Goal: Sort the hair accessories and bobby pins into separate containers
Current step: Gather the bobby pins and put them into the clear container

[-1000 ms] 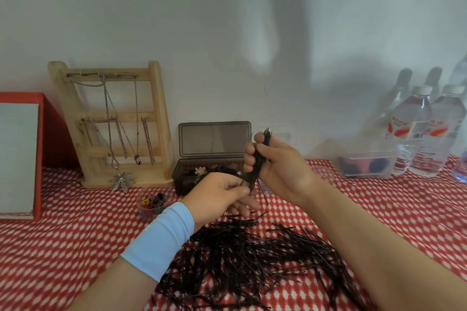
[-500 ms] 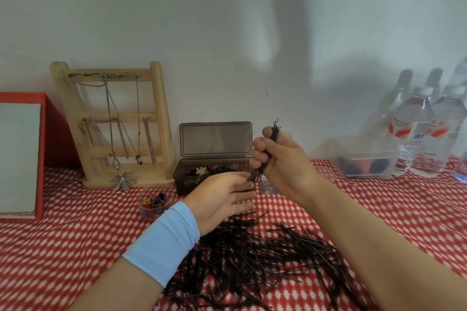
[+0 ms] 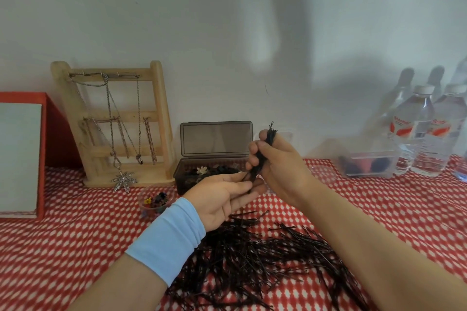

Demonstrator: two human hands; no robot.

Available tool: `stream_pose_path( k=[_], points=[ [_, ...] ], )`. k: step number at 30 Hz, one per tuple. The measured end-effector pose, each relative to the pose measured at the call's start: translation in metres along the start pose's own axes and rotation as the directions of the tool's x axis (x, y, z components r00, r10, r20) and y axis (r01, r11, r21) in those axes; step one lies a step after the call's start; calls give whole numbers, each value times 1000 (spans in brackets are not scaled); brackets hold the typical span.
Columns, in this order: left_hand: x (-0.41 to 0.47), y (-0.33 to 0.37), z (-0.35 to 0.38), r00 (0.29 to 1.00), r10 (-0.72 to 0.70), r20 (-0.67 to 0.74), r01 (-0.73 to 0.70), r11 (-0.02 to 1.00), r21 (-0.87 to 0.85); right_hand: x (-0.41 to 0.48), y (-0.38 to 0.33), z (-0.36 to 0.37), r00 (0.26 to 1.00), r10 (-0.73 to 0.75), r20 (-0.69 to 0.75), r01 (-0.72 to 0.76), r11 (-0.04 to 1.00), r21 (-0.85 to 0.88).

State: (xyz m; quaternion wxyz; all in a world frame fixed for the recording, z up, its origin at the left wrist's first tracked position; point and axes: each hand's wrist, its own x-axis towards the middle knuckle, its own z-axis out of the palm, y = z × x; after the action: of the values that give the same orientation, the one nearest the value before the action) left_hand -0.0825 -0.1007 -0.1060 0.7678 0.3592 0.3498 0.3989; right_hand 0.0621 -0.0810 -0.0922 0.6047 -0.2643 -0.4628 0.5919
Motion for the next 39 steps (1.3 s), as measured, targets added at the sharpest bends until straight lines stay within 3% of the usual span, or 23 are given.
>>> stream_pose_path(
  k=[6, 12, 16, 20, 25, 32, 34, 35, 37, 39],
  points=[
    [4, -6, -3, 998, 8, -69, -12, 998, -58, -2, 4, 1, 996, 81, 38, -81, 996, 20],
    [1, -8, 4, 996, 7, -87, -16, 995, -97, 0, -1, 0, 1000, 3, 12, -3, 1000, -3],
    [-6, -2, 10, 995, -93, 18, 93, 925, -368, 4, -8, -3, 995, -101, -18, 101, 995, -9],
    [-6, 3, 11, 997, -4, 80, 47, 843, -536, 2, -6, -3, 990, -135, 40, 138, 983, -118],
    [-7, 7, 13, 996, 60, 69, -12, 833, -553, -2, 2, -1, 992, -86, 93, 105, 968, -227],
    [-8, 1, 18, 998, -59, -23, 37, 842, -538, 5, -2, -4, 977, -207, 56, 214, 937, -275],
    [-8, 0, 18, 998, -68, -6, 57, 880, -472, 5, -1, -6, 976, -210, 50, 215, 927, -308],
    [-6, 0, 18, 996, -86, -15, 75, 932, -353, 5, 1, -7, 980, -192, 49, 198, 928, -315],
    [-5, 2, 14, 992, -109, -64, 110, 994, 14, 5, 3, -9, 987, -154, 47, 161, 939, -304],
    [-7, 5, 11, 993, -97, -69, 114, 938, 326, 7, -1, -12, 992, -115, 51, 124, 958, -260]
  ],
)
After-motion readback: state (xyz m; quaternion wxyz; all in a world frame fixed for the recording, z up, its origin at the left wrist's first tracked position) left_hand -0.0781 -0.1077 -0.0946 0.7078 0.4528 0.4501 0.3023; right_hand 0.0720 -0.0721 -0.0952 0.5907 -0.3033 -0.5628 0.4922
